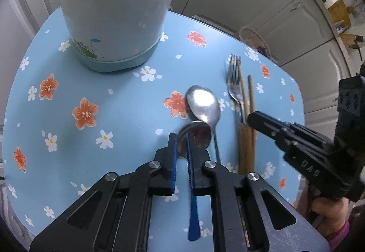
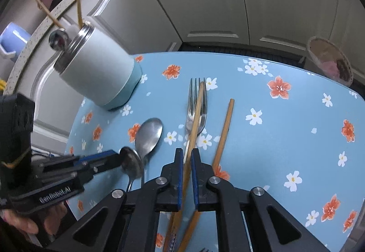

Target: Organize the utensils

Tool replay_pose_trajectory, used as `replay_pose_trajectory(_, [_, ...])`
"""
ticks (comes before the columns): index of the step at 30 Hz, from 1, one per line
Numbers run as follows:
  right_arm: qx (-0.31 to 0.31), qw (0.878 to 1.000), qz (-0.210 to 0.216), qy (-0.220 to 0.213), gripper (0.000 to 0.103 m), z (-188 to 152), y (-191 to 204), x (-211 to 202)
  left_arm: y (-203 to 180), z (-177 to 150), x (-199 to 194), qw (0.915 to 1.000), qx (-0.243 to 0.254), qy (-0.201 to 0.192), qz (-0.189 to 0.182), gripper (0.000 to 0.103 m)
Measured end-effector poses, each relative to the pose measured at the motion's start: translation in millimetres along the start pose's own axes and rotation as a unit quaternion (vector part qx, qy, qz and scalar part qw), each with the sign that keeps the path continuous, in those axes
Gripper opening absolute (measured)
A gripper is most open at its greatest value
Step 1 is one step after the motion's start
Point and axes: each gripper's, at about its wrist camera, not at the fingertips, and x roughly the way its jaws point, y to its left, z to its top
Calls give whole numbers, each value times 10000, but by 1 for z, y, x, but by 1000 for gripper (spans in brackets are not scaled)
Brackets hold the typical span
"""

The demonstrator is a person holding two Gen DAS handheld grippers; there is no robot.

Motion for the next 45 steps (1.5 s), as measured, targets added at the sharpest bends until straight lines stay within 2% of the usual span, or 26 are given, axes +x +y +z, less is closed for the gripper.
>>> replay_pose_trajectory(1, [-4,10000,-7,11,6,0,0,0,0,0,-1,10000,-35,40,-37,16])
replay_pose_trajectory(3, [29,10000,-6,18,6,-1,0,1,-1,-1,-2,10000,-59,30,-64,55])
replay_pose_trajectory(4, [46,10000,0,25,6,-1,-1,1,-1,-1,-4,10000,-71,-15,-68,58])
replay_pose_trajectory(10, [-6,9998,-169,79,6,-3,-6,0,-5,4,4,9997,-108,-13,215,59])
replay_pose_trajectory(17, [157,9999,-9,40,6,-8,-19,-8,-3,23,8,9983,-433,-37,389,59])
replay_pose_trajectory(21, [225,9996,194,-16,6,-6,-18,-9,-6,28,16,9978,-538,159,342,59])
replay_pose_trajectory(25, [194,9994,257,-102,6,-5,-17,-13,-15,35,19,9976,-545,150,387,59])
replay_pose_trajectory(27, [208,9993,283,-117,6,-6,-18,-17,-19,37,20,9976,-563,141,385,64])
replay_pose_trajectory(30, [185,9992,328,-96,6,-10,-18,-22,-27,39,25,9976,-539,209,389,64])
replay_pose_trajectory(34, [195,9992,335,-93,7,-17,-21,-30,-34,40,33,9965,-488,191,650,64])
replay_pose_trajectory(37, [263,9990,343,-97,7,-21,-27,-34,-35,42,34,9971,-473,145,586,64])
replay_pose_trajectory(38, [283,9989,346,-109,7,-22,-29,-36,-36,42,34,9972,-448,136,578,62])
replay_pose_trajectory(41, [373,9989,280,-109,7,-22,-34,-36,-43,41,36,9970,-216,117,737,36])
replay_pose_trajectory(45, [433,9985,301,-131,7,-18,-32,-33,-42,40,34,9976,-148,90,666,35])
